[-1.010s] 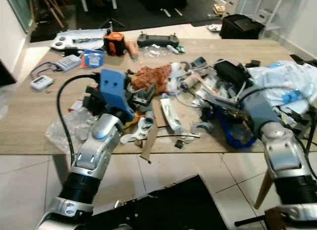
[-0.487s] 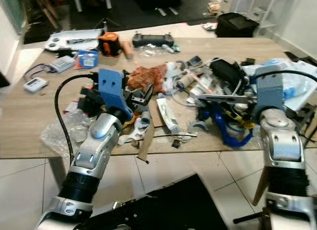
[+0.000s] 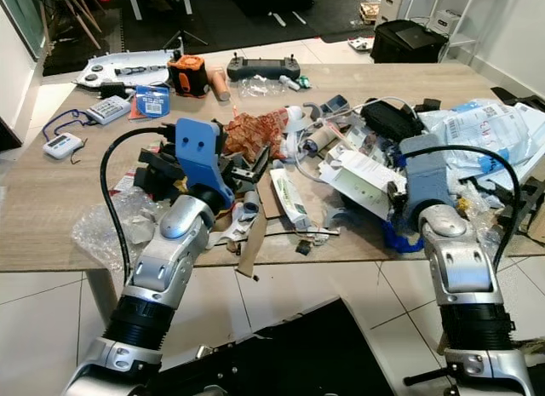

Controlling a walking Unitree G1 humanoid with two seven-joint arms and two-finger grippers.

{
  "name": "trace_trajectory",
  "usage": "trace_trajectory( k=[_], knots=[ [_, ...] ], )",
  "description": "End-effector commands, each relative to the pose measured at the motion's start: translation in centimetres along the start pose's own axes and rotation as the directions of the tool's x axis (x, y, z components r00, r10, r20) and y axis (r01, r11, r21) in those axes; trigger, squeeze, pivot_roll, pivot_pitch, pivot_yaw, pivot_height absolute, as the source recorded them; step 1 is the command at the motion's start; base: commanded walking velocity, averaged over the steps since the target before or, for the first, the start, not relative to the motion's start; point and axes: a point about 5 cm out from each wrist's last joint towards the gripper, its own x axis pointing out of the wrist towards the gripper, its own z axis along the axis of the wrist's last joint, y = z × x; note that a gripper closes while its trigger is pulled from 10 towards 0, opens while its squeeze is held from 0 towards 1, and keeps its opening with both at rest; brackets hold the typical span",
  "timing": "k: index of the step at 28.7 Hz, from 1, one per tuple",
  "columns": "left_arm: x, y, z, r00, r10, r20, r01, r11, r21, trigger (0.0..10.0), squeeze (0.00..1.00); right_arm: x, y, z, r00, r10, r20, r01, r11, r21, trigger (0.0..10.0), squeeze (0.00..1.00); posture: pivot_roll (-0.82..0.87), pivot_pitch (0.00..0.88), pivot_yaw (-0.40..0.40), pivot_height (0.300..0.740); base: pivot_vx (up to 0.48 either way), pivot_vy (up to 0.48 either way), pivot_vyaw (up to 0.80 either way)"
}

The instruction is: Picking trash to rubbish bin

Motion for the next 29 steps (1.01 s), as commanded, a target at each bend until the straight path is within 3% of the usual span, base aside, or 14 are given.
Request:
trace_trajectory(
  k=[1,2,3,7,11,17,21,22,27,29],
  knots=[
    [-0.1,0.0,-0.2,1.000,-0.009,-0.012,0.009,1.000,0.013,10.0,0.00,-0.3,0.8,0.5,0.996,0.072,0.044,-0.070,0.997,-0.037,10.0,0.16,0.01,0.126,0.030,0.740,0.000,0.000,0.00],
    [-0.1,0.0,-0.2,1.000,-0.009,-0.012,0.009,1.000,0.013,10.0,0.00,-0.3,0.9,0.8,0.995,0.080,0.060,-0.078,0.996,-0.038,10.0,0.91,0.01,0.126,0.030,0.740,0.000,0.000,0.00],
    [-0.1,-0.1,-0.2,1.000,-0.009,-0.011,0.009,1.000,0.013,10.0,0.00,-0.4,1.0,1.0,0.994,0.087,0.070,-0.085,0.996,-0.027,10.0,1.00,0.01,0.126,0.030,0.740,0.000,0.000,0.00],
    [-0.1,-0.1,-0.2,1.000,-0.007,-0.011,0.008,1.000,0.010,10.0,0.00,-0.5,1.3,0.8,0.992,0.117,0.043,-0.113,0.989,-0.096,10.0,1.00,0.01,0.126,0.029,0.740,0.000,0.000,0.00],
    [-0.1,-0.1,-0.2,1.000,-0.009,-0.012,0.009,1.000,0.011,10.0,0.00,-0.7,1.6,0.9,0.985,0.165,0.038,-0.160,0.981,-0.111,10.0,1.00,0.01,0.126,0.029,0.740,0.000,0.000,0.00],
    [-0.1,-0.1,-0.2,1.000,-0.010,-0.013,0.010,1.000,0.013,10.0,0.00,-1.1,2.3,0.4,0.964,0.262,-0.049,-0.266,0.951,-0.156,10.0,1.00,0.01,0.126,0.029,0.740,0.000,0.000,0.00],
    [-0.1,-0.2,-0.2,1.000,-0.013,-0.015,0.013,1.000,0.013,10.0,0.00,-0.8,2.3,-0.5,0.973,0.212,-0.089,-0.227,0.945,-0.235,10.0,1.00,0.01,0.126,0.029,0.740,0.000,0.000,0.00],
    [0.0,-0.2,-0.2,1.000,-0.013,-0.015,0.013,1.000,0.012,10.0,0.00,-0.7,2.3,-0.6,0.975,0.201,-0.092,-0.219,0.940,-0.262,10.0,0.00,0.01,0.126,0.029,0.740,0.000,0.000,0.00],
    [0.0,-0.2,-0.2,1.000,-0.014,-0.016,0.014,1.000,0.012,10.0,0.00,-0.2,2.8,-1.2,0.978,0.178,-0.104,-0.203,0.923,-0.328,10.0,0.00,0.01,0.126,0.029,0.740,0.000,0.000,0.00],
    [0.0,-0.2,-0.3,1.000,-0.012,-0.016,0.013,1.000,0.012,10.0,0.00,0.3,3.0,-1.7,0.987,0.125,-0.104,-0.156,0.903,-0.400,10.0,0.00,0.01,0.117,0.025,0.740,0.000,0.000,0.00]
  ],
)
